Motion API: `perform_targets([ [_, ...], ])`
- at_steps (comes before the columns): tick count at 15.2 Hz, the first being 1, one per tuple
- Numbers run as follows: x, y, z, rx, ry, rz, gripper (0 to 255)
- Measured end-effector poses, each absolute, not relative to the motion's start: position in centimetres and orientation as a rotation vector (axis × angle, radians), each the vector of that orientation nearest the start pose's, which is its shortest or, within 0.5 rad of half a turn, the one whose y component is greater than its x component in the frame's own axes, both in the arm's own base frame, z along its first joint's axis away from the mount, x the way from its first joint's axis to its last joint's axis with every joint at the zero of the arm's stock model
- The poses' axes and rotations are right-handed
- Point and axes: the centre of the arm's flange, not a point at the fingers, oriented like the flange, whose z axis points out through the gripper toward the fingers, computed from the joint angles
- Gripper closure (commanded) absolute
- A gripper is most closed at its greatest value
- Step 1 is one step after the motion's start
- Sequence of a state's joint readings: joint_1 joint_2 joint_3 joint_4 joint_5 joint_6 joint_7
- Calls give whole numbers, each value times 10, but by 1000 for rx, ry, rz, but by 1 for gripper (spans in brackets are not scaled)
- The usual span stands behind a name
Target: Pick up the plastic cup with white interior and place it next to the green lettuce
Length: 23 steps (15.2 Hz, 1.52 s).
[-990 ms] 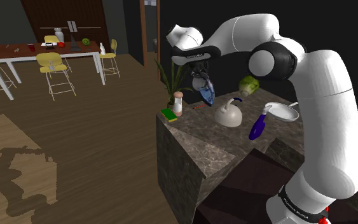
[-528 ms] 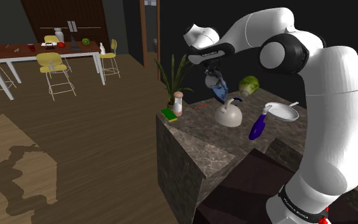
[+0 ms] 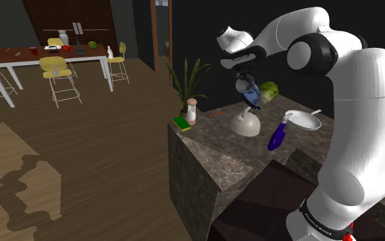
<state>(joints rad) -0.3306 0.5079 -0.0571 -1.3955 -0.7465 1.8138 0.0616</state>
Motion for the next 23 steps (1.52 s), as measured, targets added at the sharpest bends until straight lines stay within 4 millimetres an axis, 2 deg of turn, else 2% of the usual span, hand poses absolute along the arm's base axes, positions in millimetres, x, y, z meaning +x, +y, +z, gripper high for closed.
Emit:
perform_targets([
  [3,618,-346,426,2396,-266,-259,255],
  [6,603,-385,431,2395,-266,-259,255],
  [23,528,-593,429,2396,-266,-258,255],
])
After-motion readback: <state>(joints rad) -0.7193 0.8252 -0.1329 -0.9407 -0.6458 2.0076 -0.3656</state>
